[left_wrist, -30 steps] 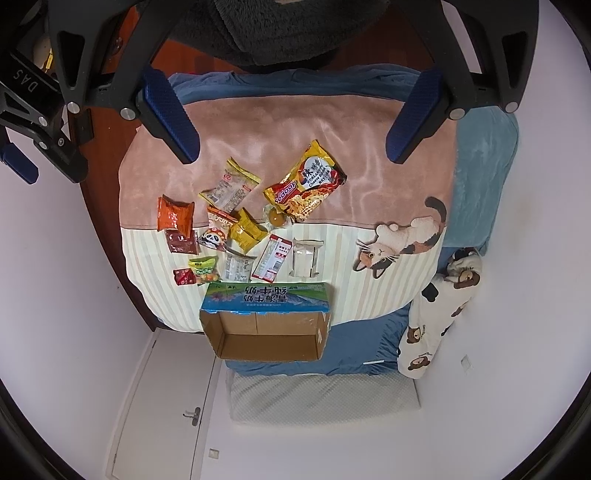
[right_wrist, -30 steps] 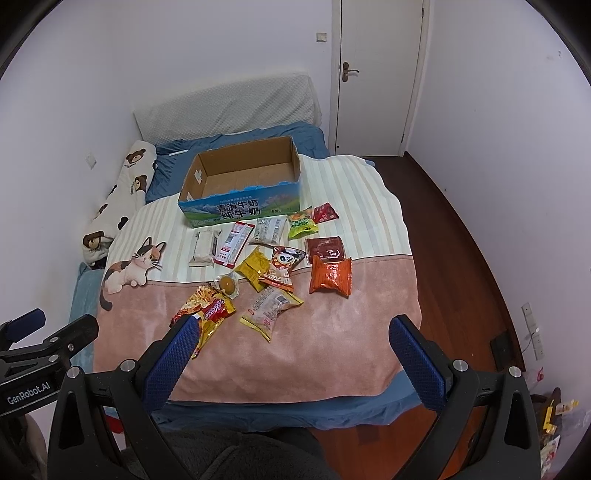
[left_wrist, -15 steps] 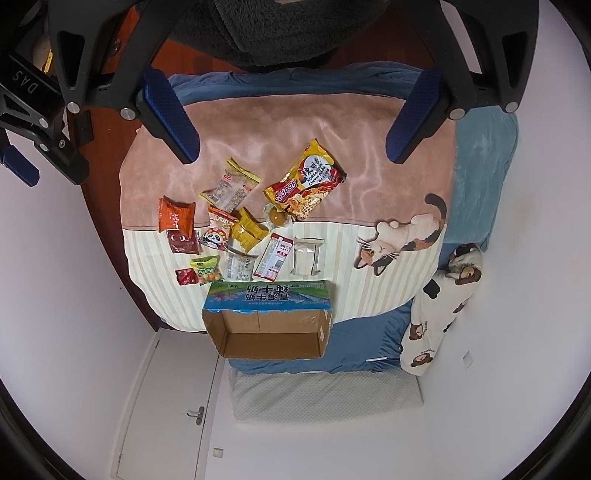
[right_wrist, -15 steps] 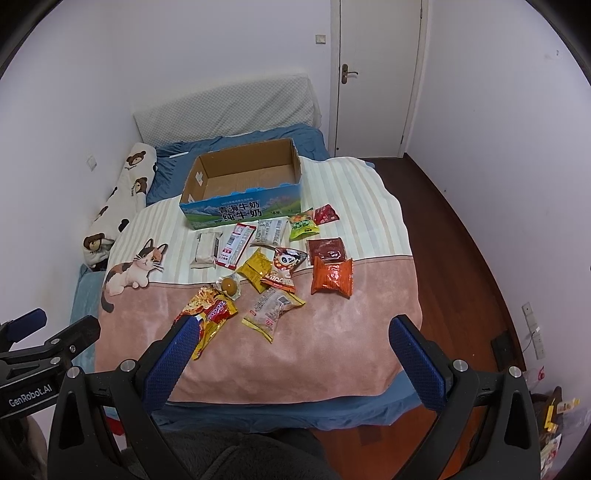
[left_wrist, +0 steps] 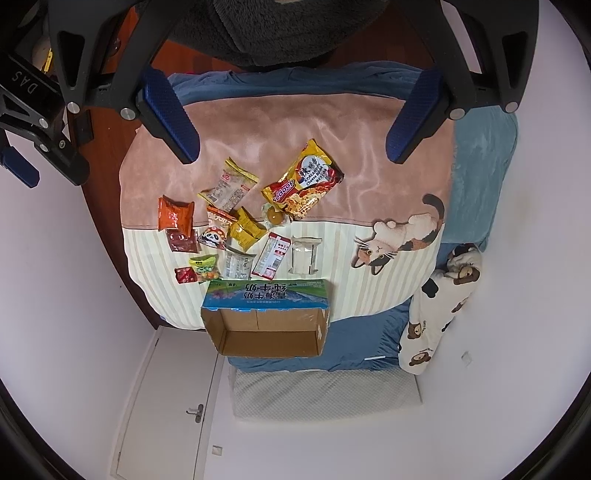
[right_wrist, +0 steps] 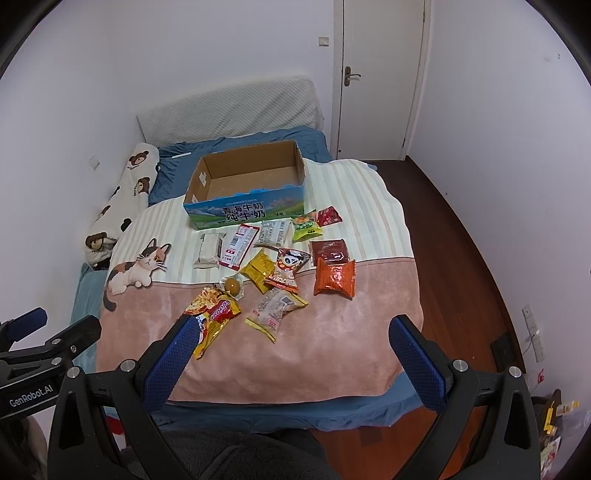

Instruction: Organize snacks

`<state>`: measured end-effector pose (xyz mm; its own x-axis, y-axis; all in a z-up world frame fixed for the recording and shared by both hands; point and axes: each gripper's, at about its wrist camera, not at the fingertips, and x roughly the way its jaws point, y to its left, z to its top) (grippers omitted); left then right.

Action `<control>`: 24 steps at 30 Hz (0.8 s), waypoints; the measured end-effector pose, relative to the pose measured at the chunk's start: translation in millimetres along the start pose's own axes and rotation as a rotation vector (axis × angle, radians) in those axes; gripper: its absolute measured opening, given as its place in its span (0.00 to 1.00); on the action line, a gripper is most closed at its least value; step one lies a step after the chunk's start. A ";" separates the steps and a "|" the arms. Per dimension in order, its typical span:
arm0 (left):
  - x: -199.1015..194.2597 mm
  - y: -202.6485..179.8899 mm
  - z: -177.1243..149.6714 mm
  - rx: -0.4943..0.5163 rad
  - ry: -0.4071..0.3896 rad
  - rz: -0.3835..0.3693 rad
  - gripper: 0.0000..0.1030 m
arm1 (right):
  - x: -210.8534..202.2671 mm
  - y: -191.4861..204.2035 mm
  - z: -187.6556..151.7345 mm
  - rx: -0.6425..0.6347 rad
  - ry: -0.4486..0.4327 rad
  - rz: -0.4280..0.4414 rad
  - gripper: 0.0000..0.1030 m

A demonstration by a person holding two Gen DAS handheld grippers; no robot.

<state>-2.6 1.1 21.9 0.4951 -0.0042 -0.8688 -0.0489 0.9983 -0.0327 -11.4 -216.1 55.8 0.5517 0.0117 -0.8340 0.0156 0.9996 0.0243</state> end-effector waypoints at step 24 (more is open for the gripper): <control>-1.2 0.2 -3.6 -0.002 -0.003 -0.003 1.00 | -1.5 3.1 -2.8 -0.004 -0.006 -0.001 1.00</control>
<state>-6.4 1.1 21.1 0.4979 -0.0070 -0.8672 -0.0490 0.9981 -0.0362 -14.5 -212.9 55.6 0.5565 0.0103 -0.8308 0.0133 0.9997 0.0213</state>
